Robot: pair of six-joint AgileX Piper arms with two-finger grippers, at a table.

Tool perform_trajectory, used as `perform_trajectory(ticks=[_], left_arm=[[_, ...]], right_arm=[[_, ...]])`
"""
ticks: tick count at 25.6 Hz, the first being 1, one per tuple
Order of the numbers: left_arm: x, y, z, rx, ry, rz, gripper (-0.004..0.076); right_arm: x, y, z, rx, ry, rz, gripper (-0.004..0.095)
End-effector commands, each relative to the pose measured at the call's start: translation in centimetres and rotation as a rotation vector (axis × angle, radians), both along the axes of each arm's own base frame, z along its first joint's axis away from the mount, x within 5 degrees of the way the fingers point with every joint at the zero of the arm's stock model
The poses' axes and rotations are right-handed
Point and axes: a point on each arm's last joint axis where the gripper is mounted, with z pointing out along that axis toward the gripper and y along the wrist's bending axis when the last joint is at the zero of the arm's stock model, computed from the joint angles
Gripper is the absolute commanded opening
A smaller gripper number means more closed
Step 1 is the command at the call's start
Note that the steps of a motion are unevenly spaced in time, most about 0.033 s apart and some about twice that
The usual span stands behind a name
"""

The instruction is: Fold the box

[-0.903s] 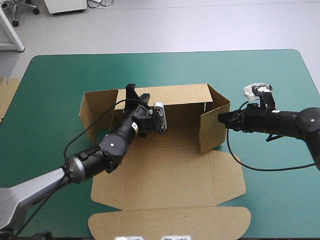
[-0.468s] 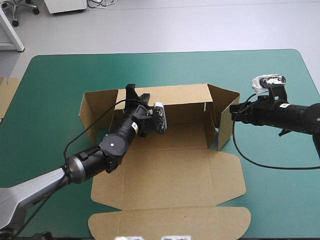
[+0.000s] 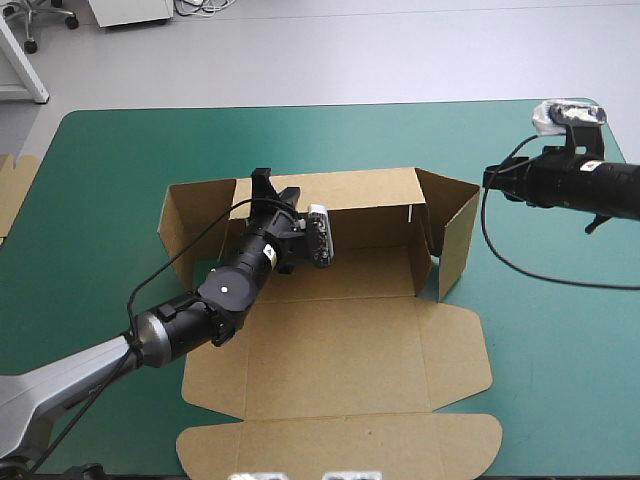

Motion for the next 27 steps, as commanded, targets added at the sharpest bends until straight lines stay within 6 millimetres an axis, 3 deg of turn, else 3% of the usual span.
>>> perform_trajectory(ticks=[1, 6, 13, 20, 22, 25, 27], left_arm=[[-0.1, 0.4, 2.1, -0.036, -0.07, 0.022, -0.001], [-0.1, 0.4, 2.1, -0.036, -0.07, 0.022, -0.001], [-0.1, 0.4, 2.1, -0.036, -0.07, 0.024, -0.001], [-0.1, 0.4, 2.1, -0.036, -0.07, 0.022, -0.001], [-0.1, 0.4, 2.1, -0.036, -0.07, 0.022, -0.001], [-0.1, 0.4, 2.1, -0.036, -0.07, 0.022, -0.001], [-0.1, 0.4, 2.1, -0.036, -0.07, 0.022, -0.001]], right_arm=[[1.8, -0.8, 1.8, 0.022, 0.009, 0.003, 0.0297], [5.0, -1.0, 1.2, 0.056, 0.052, -0.001, 0.0297], [7.3, -1.3, -0.3, 0.075, 0.094, -0.021, 0.0297], [9.2, -1.9, 2.1, 0.041, 0.114, -0.05, 0.0297], [9.7, -1.2, 2.6, 0.0, 0.141, -0.029, 0.0297], [10.1, 2.0, 3.3, -0.179, 0.11, -0.039, 0.0297], [10.5, 3.2, 3.3, -0.19, 0.103, -0.033, 0.0297]])
